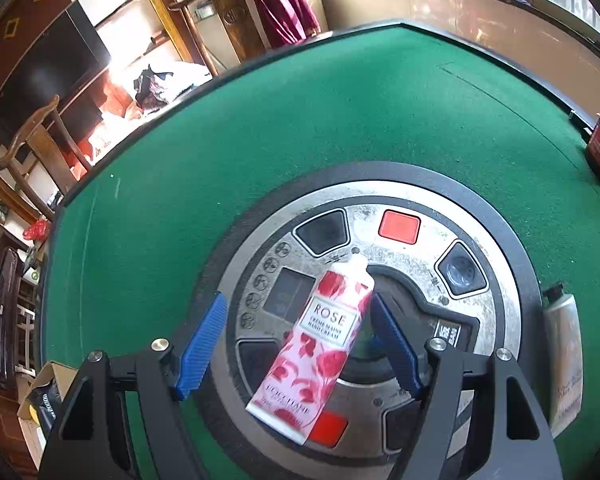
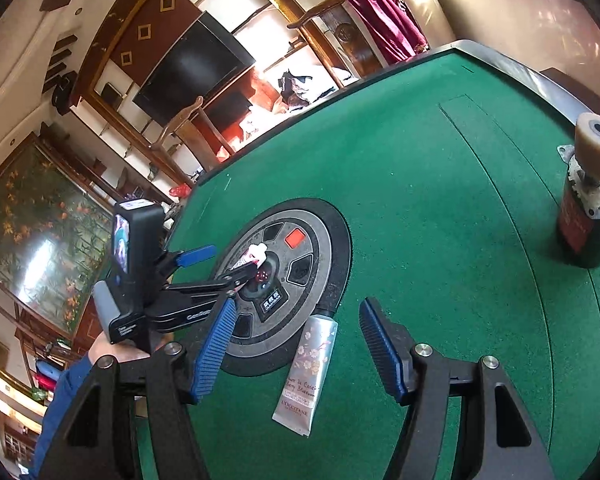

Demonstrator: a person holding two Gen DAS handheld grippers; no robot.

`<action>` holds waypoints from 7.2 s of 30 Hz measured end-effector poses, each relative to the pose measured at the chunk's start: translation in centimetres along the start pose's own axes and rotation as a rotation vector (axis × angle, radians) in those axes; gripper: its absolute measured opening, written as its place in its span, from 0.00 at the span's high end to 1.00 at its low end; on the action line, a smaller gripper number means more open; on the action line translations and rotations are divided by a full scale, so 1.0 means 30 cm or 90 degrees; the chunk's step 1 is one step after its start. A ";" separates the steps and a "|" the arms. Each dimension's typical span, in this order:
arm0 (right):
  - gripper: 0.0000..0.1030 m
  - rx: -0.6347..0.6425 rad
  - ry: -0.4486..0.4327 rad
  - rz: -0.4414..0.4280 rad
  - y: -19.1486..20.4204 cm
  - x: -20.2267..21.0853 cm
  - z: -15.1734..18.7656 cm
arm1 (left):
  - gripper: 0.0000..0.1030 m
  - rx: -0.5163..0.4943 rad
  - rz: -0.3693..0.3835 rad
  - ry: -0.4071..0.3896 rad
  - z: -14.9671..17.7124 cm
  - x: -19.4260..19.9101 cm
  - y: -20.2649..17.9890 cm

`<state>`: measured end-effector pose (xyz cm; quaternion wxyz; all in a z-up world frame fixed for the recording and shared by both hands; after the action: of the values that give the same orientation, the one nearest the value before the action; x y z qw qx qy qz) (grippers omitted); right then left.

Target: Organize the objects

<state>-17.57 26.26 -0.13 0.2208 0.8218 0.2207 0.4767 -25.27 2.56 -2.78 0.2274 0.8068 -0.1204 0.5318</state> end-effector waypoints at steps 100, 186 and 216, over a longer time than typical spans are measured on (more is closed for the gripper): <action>0.72 0.265 0.021 0.053 0.570 -0.149 0.343 | 0.72 0.352 0.020 -0.202 0.772 0.557 0.198; 0.00 0.410 -0.059 0.097 0.928 -0.338 0.461 | 0.00 0.548 -0.157 -0.193 1.167 0.552 0.538; 0.00 0.446 -0.079 0.095 0.812 -0.238 0.609 | 0.00 0.538 -0.304 -0.212 1.217 0.670 0.427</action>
<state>-0.96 -0.24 0.74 -0.0969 0.8887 0.2962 0.3364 6.62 -25.67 6.55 -0.0256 0.9072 0.2583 0.3311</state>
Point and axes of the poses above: each gripper's, at about its wrist camera, not at the fingertips, and x roughly against the way its jaws point, y to its left, z to its underside, the point moved 5 cm from there along -x, roughly the way its jaws point, and after that the axes turned 10 degrees about y, right-handed, at the moved point
